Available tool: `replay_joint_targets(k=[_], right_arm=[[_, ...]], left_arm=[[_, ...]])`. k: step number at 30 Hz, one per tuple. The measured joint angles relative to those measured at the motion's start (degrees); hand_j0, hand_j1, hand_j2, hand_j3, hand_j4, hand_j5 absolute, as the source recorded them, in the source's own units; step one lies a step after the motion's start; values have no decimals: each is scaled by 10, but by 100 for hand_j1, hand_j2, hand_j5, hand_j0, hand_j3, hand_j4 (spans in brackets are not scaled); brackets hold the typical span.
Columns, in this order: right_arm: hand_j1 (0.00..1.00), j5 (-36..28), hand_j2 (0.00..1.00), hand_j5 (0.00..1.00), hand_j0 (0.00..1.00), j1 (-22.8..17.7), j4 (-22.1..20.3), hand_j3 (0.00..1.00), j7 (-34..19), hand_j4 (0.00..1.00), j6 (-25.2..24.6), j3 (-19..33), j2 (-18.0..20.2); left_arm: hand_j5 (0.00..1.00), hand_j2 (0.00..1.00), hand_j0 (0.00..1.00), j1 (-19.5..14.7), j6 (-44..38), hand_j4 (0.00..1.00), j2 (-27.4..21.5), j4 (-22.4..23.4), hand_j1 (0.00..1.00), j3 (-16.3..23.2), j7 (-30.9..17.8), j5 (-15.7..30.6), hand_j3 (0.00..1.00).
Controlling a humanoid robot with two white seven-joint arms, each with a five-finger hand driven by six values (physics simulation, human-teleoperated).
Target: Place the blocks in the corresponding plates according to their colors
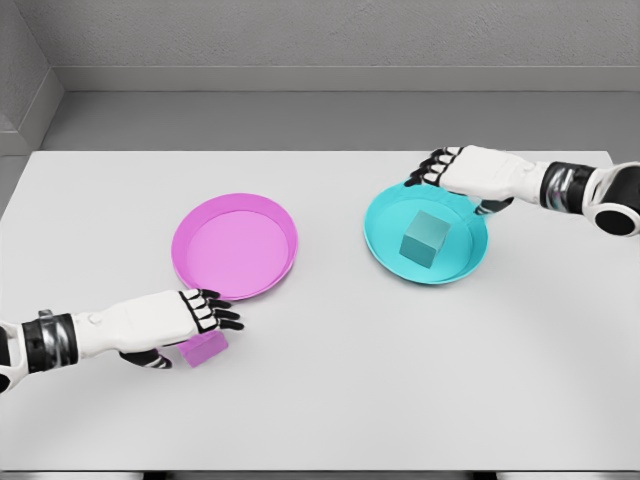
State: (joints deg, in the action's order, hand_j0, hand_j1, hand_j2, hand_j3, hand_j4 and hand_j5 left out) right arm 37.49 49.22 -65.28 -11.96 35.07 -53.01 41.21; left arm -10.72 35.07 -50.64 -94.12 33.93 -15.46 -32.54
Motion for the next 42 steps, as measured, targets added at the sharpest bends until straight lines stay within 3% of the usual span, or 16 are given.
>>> replay_joint_targets(k=[5, 13, 18, 30, 34, 42], right_arm=[[100, -12, 100, 100, 100, -40, -38, 100, 5, 100, 0, 54, 58], [100, -27, 100, 100, 100, -138, -47, 100, 39, 100, 0, 148, 118], [100, -29, 100, 100, 100, -138, -48, 100, 41, 100, 0, 179, 126], [100, -30, 100, 100, 100, -138, -47, 100, 40, 100, 0, 187, 127], [100, -30, 100, 100, 100, -138, -47, 100, 39, 100, 0, 186, 127], [100, -29, 100, 100, 100, -139, -46, 100, 39, 100, 0, 186, 127]], left_arm=[[100, 100, 100, -1, 0, 100, 1, 15, 100, 0, 0, 0, 100], [100, 100, 100, -5, 0, 100, 6, 33, 100, 2, 0, -1, 100], [100, 100, 100, -11, 0, 100, 13, 44, 100, 4, 0, -1, 100], [100, 100, 100, -23, 0, 100, 37, 74, 100, 6, 0, -4, 100], [76, 76, 76, -22, 0, 76, 40, 75, 76, 7, -2, -4, 76], [55, 55, 55, -21, -1, 55, 43, 73, 55, 8, -11, -2, 55]])
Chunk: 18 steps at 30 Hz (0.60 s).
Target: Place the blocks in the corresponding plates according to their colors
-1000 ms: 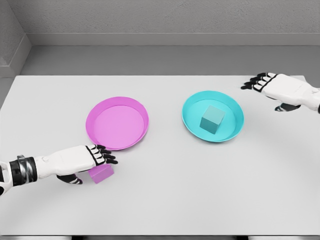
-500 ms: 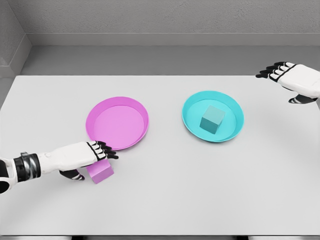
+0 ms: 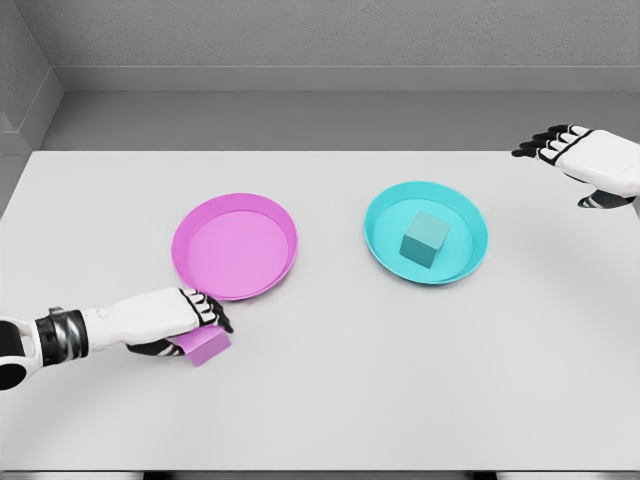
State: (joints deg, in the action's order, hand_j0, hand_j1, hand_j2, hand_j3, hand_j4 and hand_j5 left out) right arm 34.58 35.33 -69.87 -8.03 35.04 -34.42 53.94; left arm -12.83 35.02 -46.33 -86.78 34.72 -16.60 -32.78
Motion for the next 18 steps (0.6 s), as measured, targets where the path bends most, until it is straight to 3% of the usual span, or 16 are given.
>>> replay_joint_targets(k=[18], right_arm=[[100, 0, 100, 100, 100, 0, -1, 100, -1, 100, 0, 0, 0]], left_arm=[[57, 57, 57, -12, 1, 57, -5, -59, 57, -4, -4, 3, 57]])
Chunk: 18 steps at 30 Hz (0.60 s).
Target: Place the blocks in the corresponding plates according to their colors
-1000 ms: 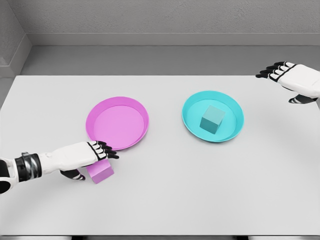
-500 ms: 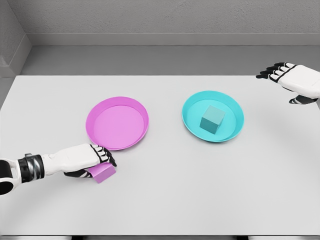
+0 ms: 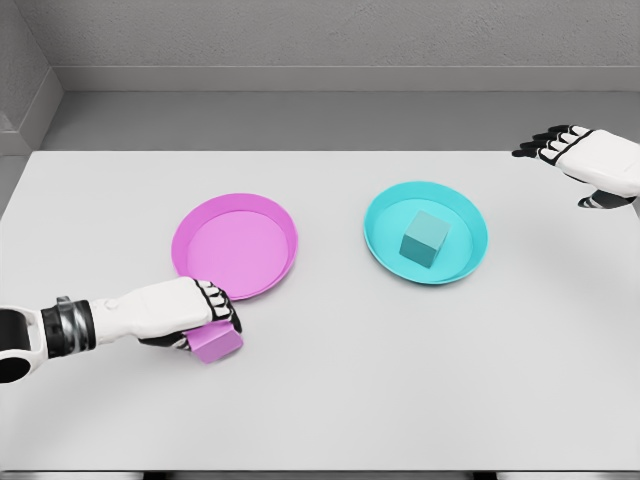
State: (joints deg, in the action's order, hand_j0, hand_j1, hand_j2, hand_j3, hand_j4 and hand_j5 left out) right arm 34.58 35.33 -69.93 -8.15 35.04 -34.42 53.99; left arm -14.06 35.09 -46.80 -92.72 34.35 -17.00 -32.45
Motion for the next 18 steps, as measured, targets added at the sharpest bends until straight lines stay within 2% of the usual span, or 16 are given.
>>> replay_joint_targets(k=[9, 18], right_arm=[[100, 0, 100, 100, 100, 0, 0, 100, -1, 100, 0, 0, 1], [100, 0, 100, 100, 100, 0, 1, 100, -1, 100, 0, -2, 2]], left_arm=[[58, 58, 58, 5, 0, 58, -31, -27, 58, -15, 0, 19, 58], [59, 59, 59, 15, 0, 59, -60, -14, 59, -45, 0, 37, 59]])
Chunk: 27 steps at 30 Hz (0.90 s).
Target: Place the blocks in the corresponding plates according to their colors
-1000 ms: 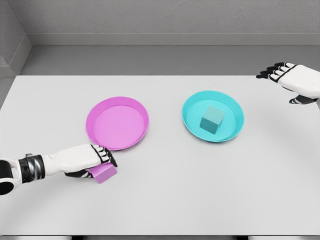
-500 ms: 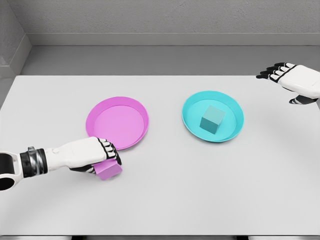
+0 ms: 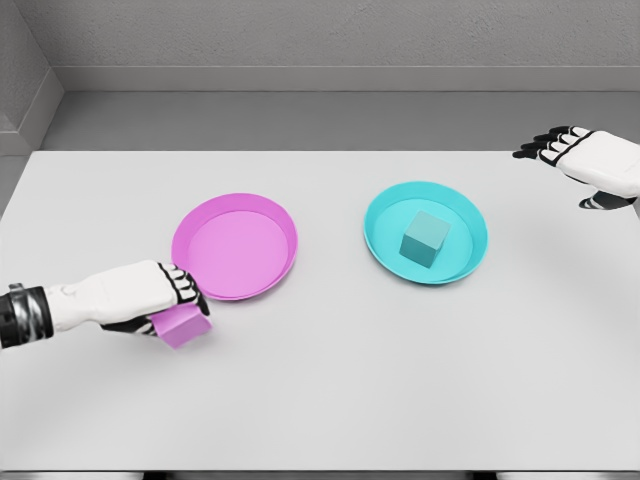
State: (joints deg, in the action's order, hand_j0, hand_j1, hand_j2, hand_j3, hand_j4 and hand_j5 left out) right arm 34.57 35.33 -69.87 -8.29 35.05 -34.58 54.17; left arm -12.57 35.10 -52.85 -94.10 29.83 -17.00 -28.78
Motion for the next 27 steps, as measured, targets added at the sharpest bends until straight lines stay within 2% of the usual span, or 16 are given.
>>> replay_joint_targets(k=[8, 27], right_arm=[[100, 0, 100, 100, 100, 0, 0, 100, 0, 100, 0, 0, 1], [100, 0, 100, 100, 100, -2, 0, 100, -1, 100, 0, -2, -1]], left_arm=[[59, 59, 59, -9, 0, 59, 0, 30, 59, -30, 0, 6, 59], [59, 59, 59, -53, 0, 59, 48, 66, 59, -24, -6, 1, 59]])
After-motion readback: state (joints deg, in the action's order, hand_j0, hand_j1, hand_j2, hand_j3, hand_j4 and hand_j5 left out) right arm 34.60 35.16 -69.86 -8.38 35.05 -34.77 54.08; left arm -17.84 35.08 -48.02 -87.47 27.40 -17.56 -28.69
